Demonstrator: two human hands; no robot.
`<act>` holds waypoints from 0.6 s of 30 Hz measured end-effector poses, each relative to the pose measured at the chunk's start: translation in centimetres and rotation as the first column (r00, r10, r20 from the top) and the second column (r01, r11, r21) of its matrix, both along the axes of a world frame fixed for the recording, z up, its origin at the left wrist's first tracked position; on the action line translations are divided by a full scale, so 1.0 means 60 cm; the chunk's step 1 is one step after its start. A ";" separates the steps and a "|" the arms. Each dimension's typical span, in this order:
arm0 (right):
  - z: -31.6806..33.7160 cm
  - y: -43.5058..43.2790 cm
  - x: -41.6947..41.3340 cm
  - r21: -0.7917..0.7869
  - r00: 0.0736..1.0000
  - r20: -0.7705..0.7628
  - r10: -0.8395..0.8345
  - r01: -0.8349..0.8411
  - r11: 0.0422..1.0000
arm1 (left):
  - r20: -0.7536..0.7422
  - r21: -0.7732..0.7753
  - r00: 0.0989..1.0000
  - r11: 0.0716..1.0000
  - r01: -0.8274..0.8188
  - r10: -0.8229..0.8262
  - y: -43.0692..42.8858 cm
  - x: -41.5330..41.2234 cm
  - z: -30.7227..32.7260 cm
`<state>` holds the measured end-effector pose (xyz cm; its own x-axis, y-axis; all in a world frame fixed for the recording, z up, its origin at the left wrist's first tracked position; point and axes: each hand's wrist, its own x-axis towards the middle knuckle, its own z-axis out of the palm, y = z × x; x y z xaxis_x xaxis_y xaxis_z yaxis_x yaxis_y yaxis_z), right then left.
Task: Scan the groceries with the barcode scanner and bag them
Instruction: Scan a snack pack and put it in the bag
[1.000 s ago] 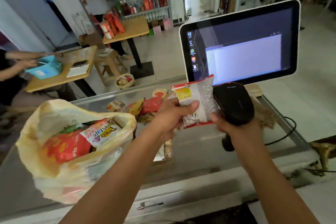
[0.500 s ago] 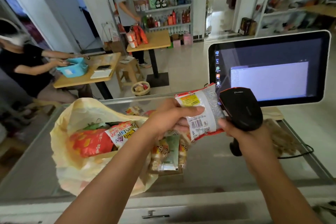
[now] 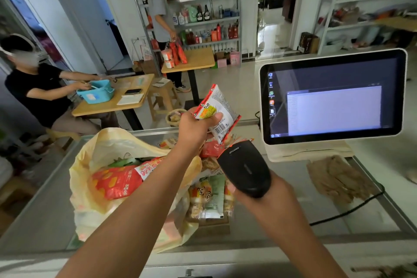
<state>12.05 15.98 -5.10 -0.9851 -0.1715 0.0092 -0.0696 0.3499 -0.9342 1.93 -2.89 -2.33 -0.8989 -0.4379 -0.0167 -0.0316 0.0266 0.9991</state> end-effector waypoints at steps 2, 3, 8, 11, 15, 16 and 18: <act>0.005 -0.003 0.003 0.017 1.000 -0.006 0.005 -0.005 1.000 | 0.014 0.010 1.000 1.000 -0.015 0.015 -0.002 -0.004 -0.002; 0.007 -0.004 0.005 0.023 1.000 -0.002 0.008 -0.008 1.000 | 0.021 0.013 1.000 1.000 -0.020 0.020 -0.004 -0.005 -0.003; 0.006 -0.002 0.010 0.011 1.000 0.003 0.012 -0.012 1.000 | 0.038 0.017 0.999 0.999 -0.029 0.028 -0.012 -0.009 -0.005; 0.002 -0.001 0.012 0.007 1.000 0.017 0.009 -0.009 1.000 | 0.041 0.022 0.999 0.999 -0.026 0.026 -0.017 -0.010 -0.007; 0.003 0.000 0.011 0.013 0.999 0.035 0.011 -0.012 1.000 | 0.048 0.021 0.999 0.999 -0.027 0.026 -0.020 -0.011 -0.007; 0.004 0.000 0.010 0.013 0.999 0.034 0.014 -0.015 1.000 | 0.049 0.019 0.999 1.000 -0.023 0.022 -0.021 -0.012 -0.007; 0.006 0.001 0.010 0.015 0.999 0.036 0.025 -0.025 1.000 | 0.046 0.020 0.999 1.000 -0.017 0.016 -0.022 -0.012 -0.007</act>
<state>12.68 16.02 -4.74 -0.9802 -0.1957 -0.0289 -0.0449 0.3625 -0.9309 1.23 -4.19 -2.73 -0.8896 -0.4517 -0.0672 -0.0780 0.0053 0.9969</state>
